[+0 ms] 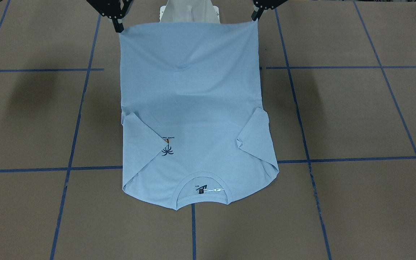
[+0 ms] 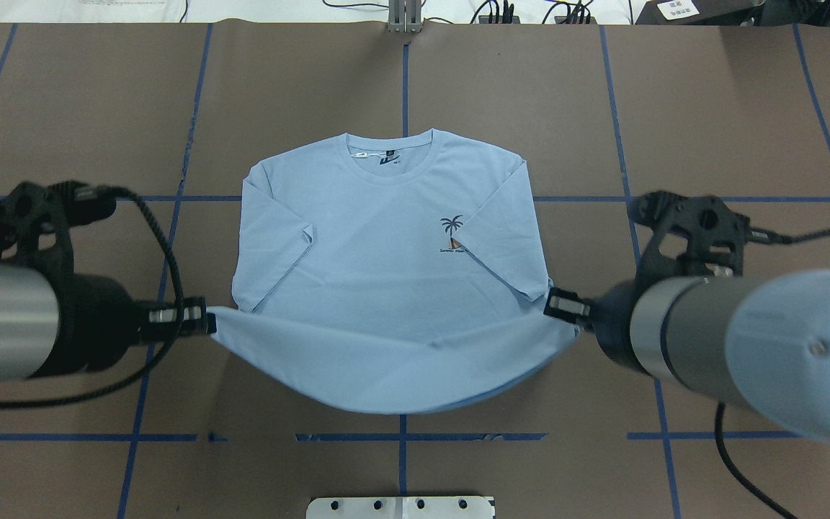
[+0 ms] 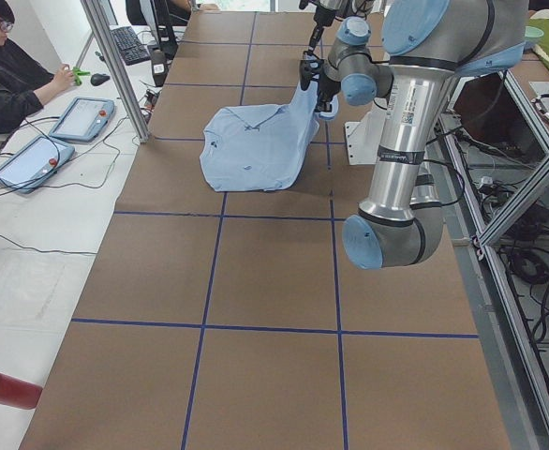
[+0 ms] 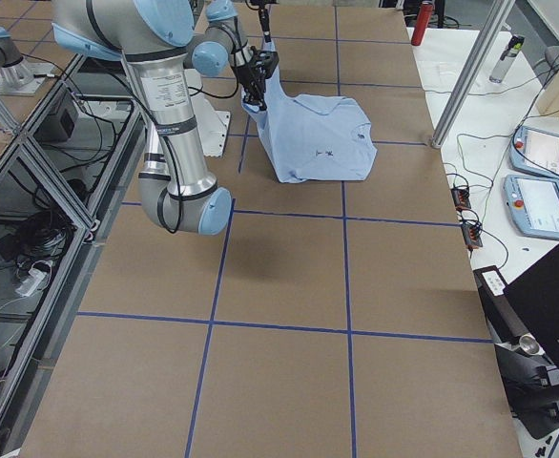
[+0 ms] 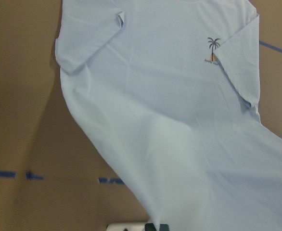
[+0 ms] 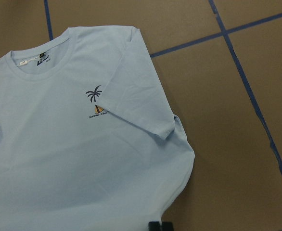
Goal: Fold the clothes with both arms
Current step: 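Lift the hem with both grippers and fold it toward the collar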
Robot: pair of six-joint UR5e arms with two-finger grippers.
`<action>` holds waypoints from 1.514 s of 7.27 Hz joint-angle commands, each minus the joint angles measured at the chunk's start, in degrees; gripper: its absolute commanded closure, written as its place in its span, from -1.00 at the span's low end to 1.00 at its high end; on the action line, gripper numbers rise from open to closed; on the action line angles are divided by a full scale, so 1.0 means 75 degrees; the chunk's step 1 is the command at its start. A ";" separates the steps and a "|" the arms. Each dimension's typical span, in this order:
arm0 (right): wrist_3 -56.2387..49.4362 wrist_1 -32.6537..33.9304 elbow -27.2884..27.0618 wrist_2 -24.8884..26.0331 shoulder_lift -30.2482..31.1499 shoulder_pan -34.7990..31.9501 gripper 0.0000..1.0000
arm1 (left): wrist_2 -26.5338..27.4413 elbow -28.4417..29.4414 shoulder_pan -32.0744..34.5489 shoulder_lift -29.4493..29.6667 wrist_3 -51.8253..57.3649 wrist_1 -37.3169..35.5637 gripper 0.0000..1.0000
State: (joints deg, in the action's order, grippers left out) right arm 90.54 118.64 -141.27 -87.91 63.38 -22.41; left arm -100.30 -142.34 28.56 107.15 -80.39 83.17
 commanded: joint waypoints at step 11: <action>-0.1934 -0.5060 0.7644 -0.0688 -0.1548 -0.2578 1.00 | 0.0378 0.8571 0.2040 0.2413 0.1812 0.4250 1.00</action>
State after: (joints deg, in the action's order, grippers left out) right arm 76.58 81.52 -85.26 -93.14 51.86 -41.46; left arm -97.84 -80.86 43.87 124.77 -67.20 112.94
